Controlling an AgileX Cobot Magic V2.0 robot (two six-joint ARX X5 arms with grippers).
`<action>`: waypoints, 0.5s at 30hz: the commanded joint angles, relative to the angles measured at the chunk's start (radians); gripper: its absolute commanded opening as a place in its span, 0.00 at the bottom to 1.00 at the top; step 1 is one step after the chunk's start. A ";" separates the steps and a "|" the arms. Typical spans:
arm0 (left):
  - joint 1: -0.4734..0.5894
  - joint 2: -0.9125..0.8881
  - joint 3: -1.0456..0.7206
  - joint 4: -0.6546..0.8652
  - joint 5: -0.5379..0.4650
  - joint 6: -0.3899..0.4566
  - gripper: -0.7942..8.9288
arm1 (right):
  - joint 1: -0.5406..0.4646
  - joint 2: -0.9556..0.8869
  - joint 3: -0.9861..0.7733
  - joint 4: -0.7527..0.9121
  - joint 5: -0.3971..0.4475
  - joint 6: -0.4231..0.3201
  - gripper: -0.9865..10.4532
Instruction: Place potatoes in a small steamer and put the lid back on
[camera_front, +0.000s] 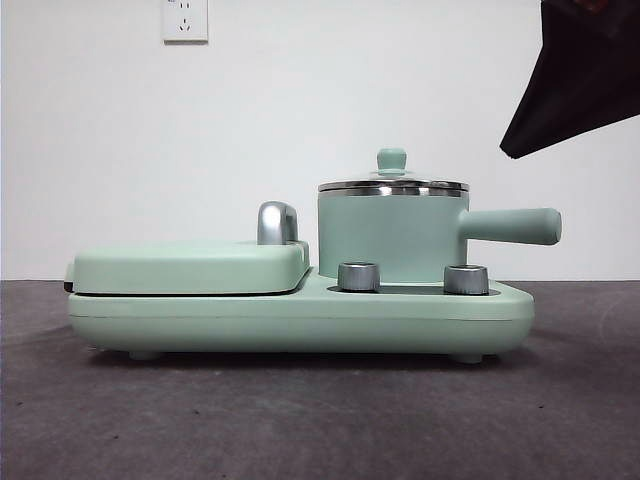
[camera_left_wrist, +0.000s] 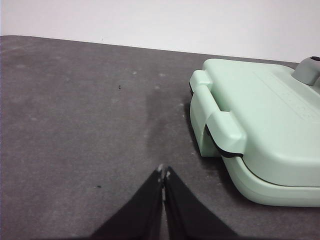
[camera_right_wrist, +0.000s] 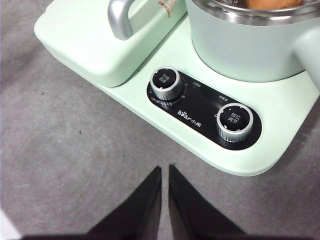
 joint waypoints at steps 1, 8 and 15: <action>0.000 -0.001 -0.019 0.013 0.000 -0.008 0.09 | 0.005 0.005 0.008 0.010 -0.003 -0.008 0.10; 0.000 -0.001 -0.019 0.013 0.000 -0.008 0.09 | -0.035 -0.158 -0.068 0.105 0.100 -0.215 0.10; 0.000 -0.001 -0.019 0.013 0.000 -0.008 0.09 | -0.249 -0.640 -0.488 0.394 0.122 -0.176 0.10</action>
